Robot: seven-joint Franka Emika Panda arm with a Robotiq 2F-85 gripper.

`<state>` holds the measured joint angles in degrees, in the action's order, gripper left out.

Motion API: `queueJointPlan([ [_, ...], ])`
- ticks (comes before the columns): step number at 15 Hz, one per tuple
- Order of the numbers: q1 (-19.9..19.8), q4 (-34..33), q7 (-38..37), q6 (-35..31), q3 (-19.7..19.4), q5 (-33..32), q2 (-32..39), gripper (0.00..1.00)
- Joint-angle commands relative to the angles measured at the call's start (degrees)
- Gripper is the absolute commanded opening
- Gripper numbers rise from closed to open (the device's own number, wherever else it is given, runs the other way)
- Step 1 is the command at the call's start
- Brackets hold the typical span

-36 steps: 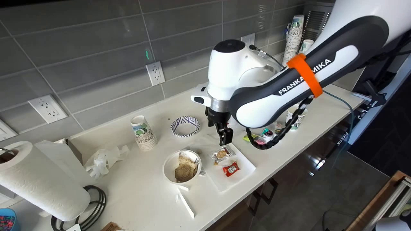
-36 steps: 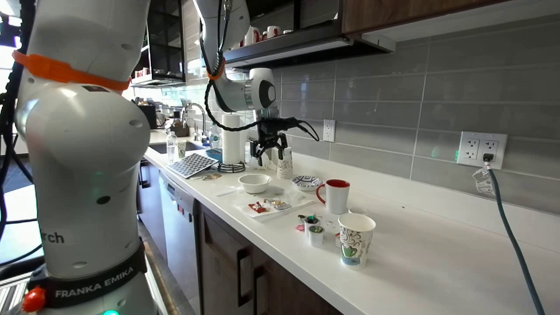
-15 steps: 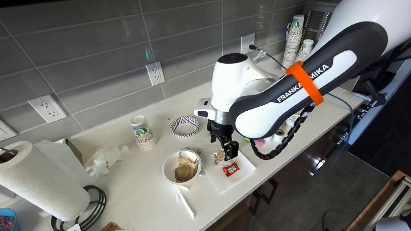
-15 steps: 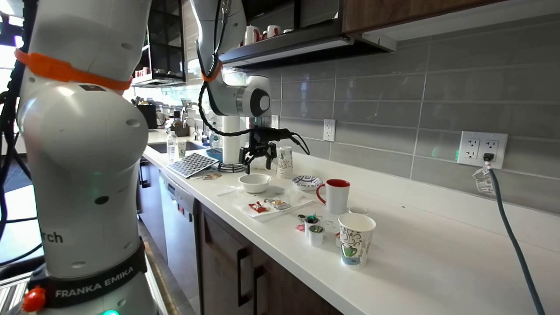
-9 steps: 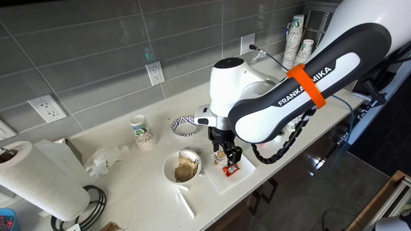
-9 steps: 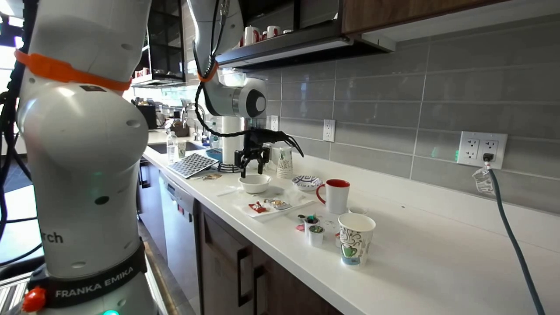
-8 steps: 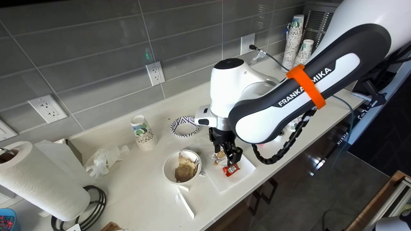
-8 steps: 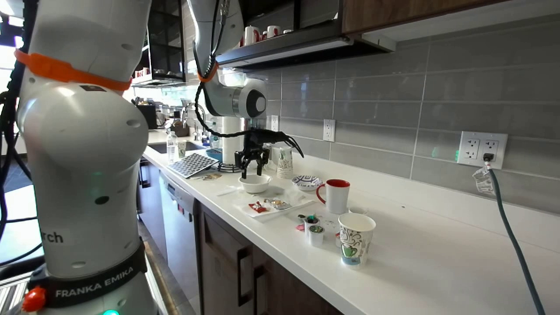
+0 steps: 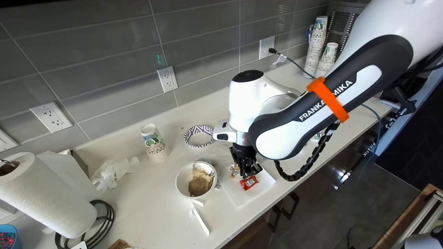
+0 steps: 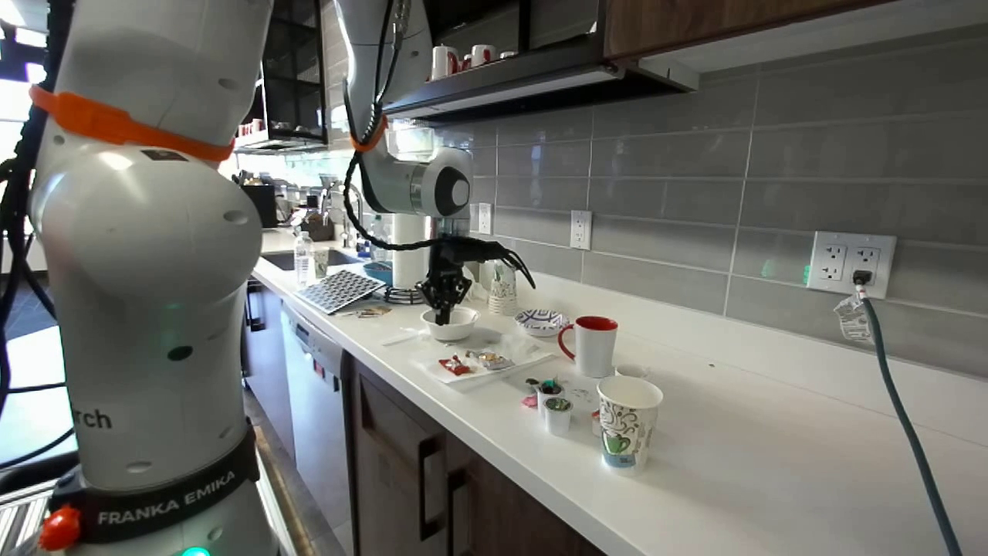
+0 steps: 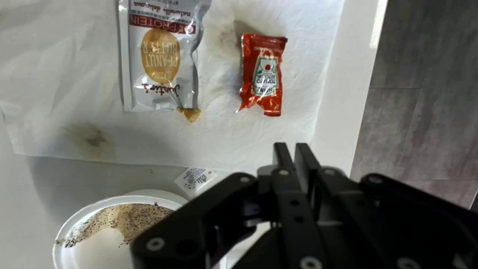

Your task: Press down the sachet

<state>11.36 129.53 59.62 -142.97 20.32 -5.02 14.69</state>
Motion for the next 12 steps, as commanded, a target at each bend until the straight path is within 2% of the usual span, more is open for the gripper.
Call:
queueJointPlan([
  [1,0.7,0.3,-0.8,-1.9,-0.7,-0.9,1.4,0.00],
  [12,1.0,-0.1,-2.6,-4.9,-2.0,-3.0,5.4,0.00],
])
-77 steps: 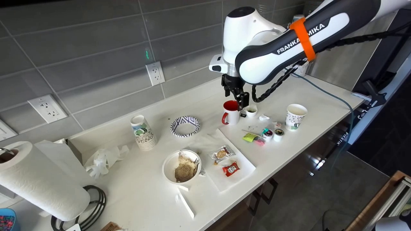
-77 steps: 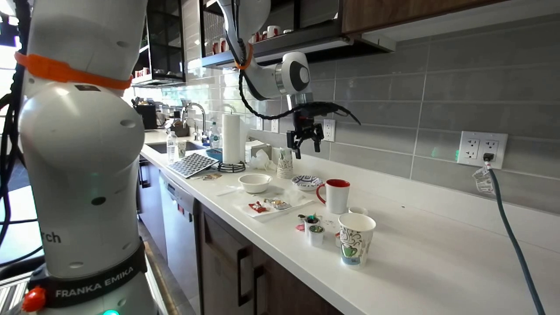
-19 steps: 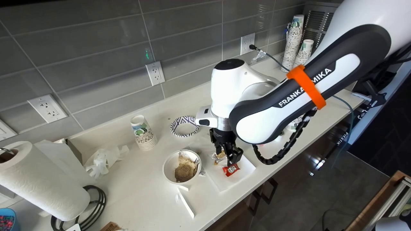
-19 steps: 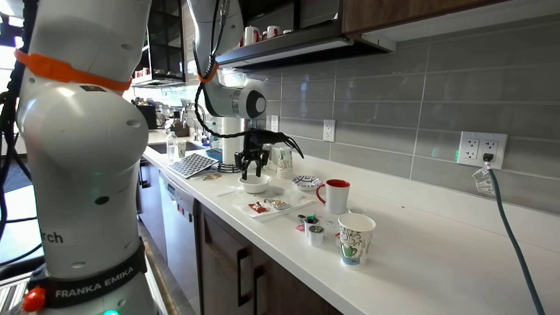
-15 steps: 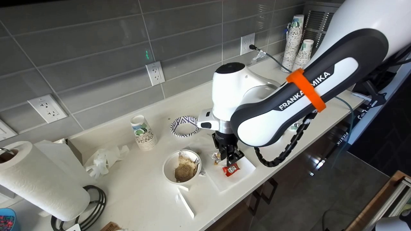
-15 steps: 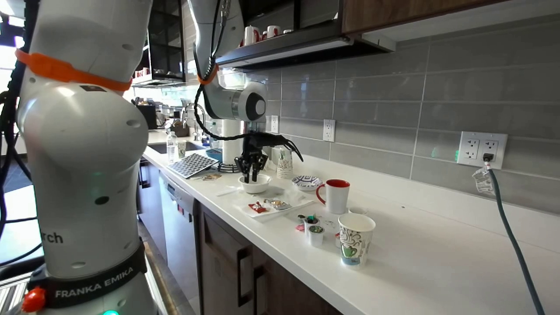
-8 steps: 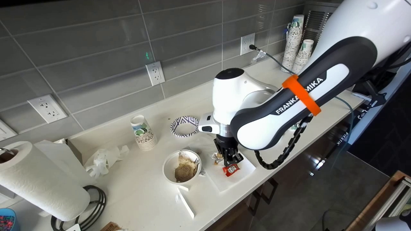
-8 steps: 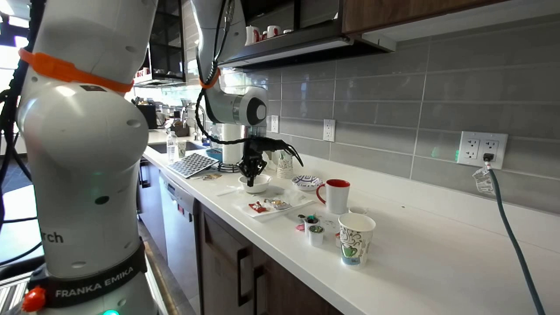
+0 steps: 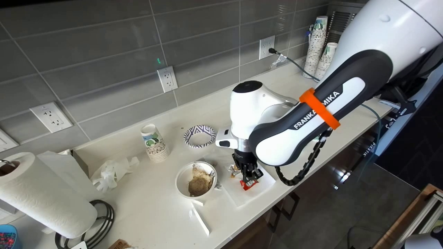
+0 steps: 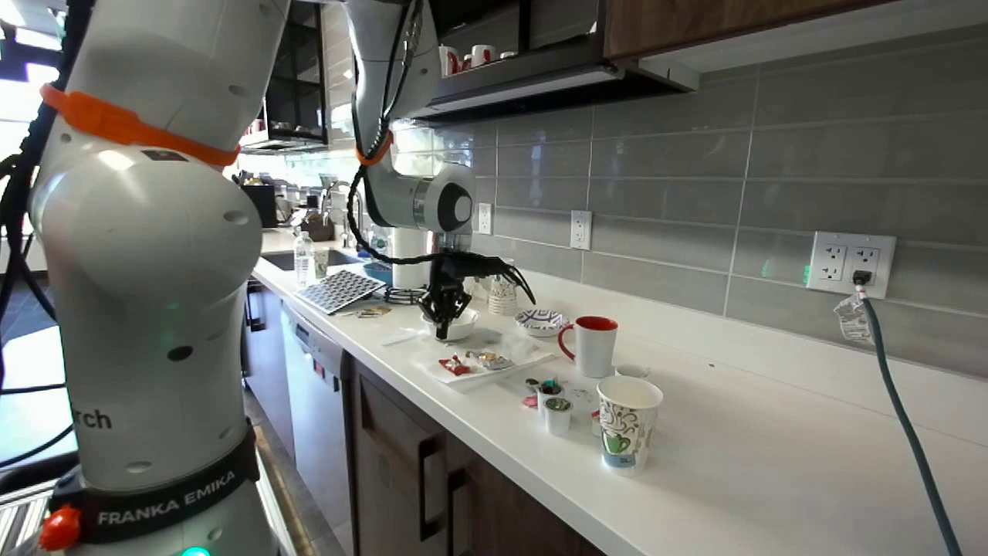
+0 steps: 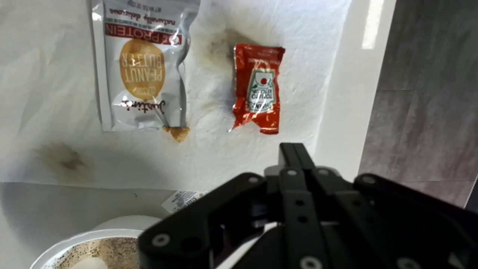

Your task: Press down the sachet

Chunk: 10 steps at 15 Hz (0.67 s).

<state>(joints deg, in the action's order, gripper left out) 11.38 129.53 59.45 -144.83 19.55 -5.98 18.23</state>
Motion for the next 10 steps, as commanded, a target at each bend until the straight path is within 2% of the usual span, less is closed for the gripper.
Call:
queueJointPlan([
  [1,1.1,-0.4,-3.2,-3.8,-1.5,-2.5,2.5,0.00],
  [10,1.7,-0.6,-9.2,-4.1,-2.5,-6.4,4.2,0.00],
])
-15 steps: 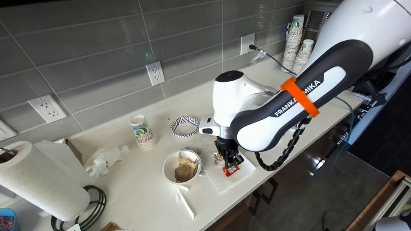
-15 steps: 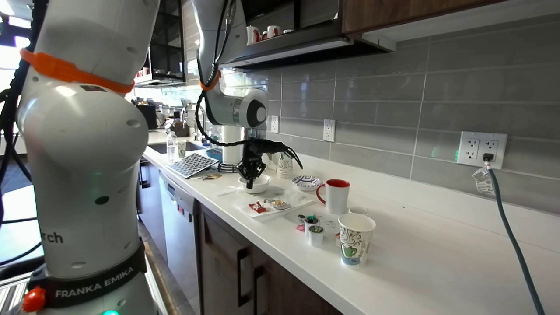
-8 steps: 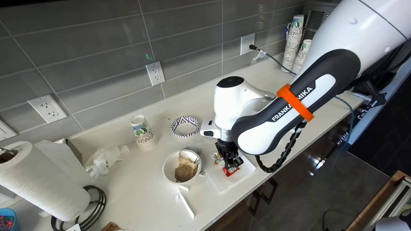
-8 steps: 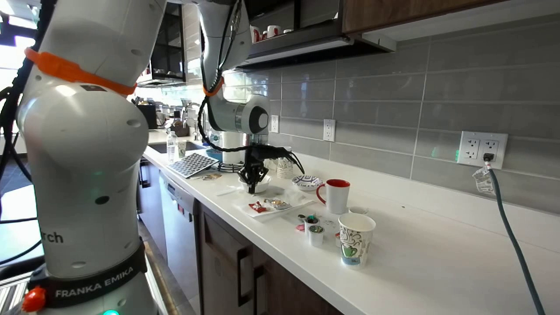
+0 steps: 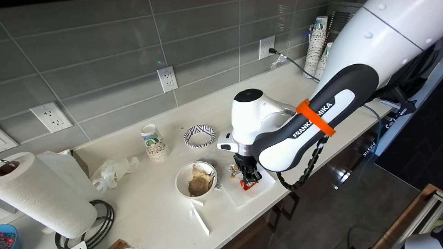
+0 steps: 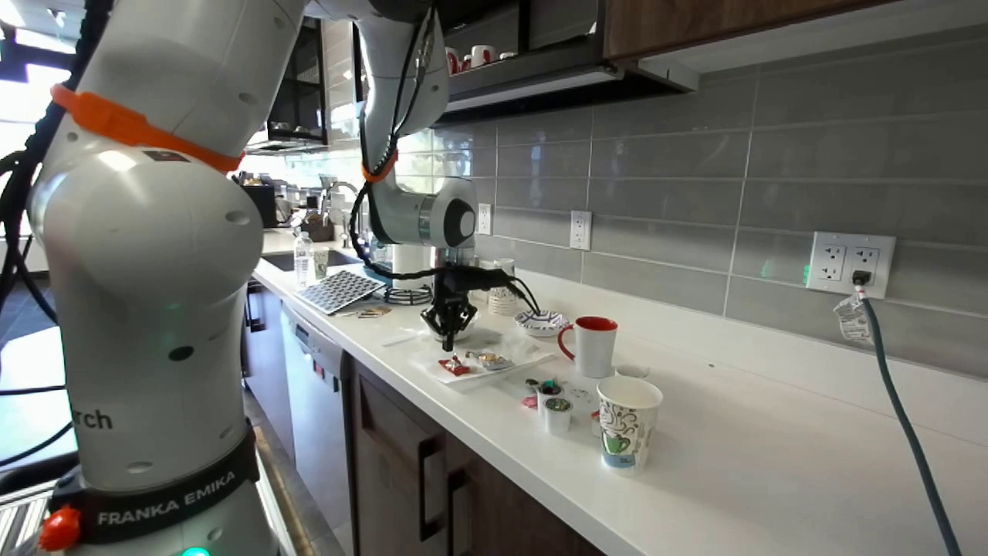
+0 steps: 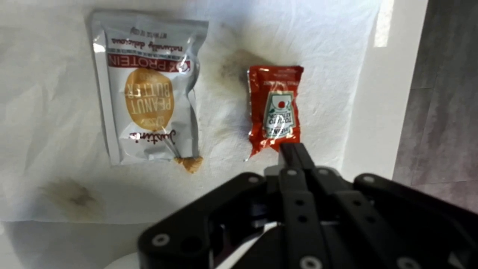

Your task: Press down the sachet

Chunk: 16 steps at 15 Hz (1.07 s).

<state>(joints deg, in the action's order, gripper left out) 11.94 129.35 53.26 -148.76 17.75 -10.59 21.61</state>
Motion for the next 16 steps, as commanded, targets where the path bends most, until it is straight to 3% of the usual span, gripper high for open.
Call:
queueJointPlan([
  [1,1.4,-0.6,-3.9,-0.7,-1.0,-2.4,1.2,0.00],
  [16,1.6,-0.9,-10.7,-2.1,-2.2,-7.4,3.3,0.00],
])
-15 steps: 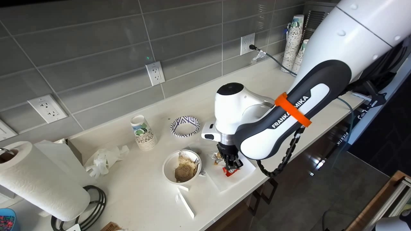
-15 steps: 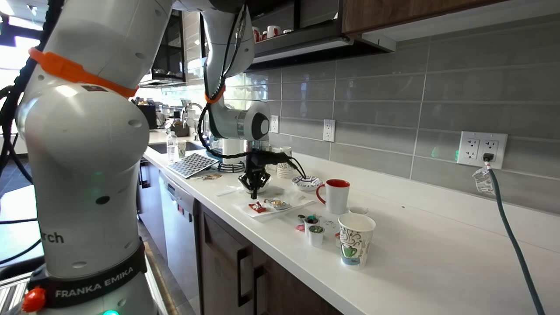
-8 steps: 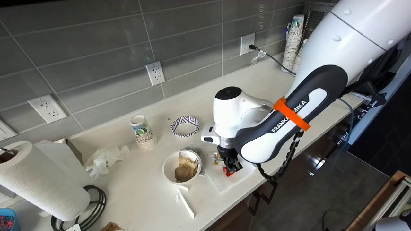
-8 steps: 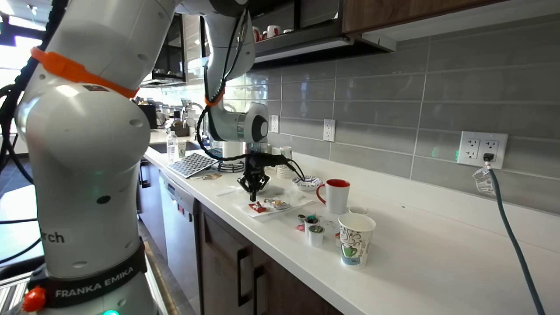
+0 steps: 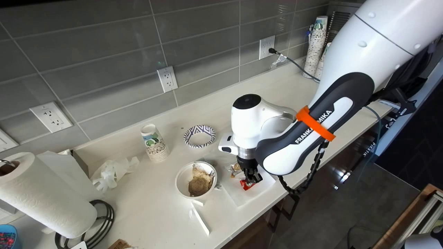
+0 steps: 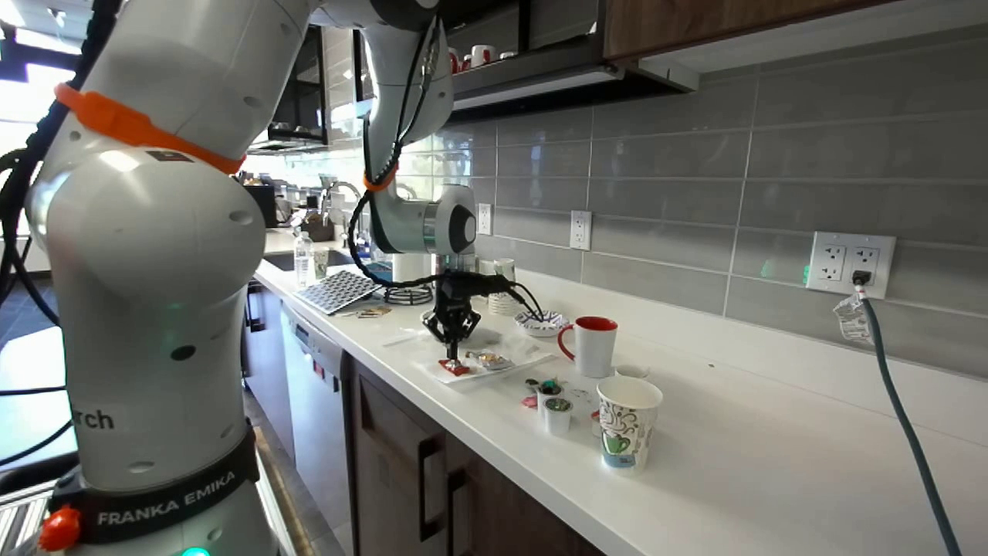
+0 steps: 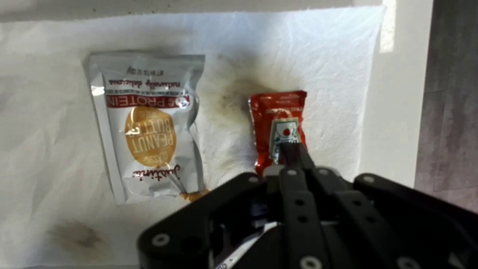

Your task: Press down the sachet

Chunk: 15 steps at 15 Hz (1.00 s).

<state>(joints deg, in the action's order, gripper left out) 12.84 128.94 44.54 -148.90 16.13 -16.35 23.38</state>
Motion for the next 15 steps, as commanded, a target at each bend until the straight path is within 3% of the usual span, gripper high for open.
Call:
queueJointPlan([
  [1,0.6,-0.5,-2.1,-2.1,-0.5,-1.6,1.8,0.00],
  [15,0.9,-2.9,-2.9,-3.0,-1.1,-2.7,5.7,0.00],
])
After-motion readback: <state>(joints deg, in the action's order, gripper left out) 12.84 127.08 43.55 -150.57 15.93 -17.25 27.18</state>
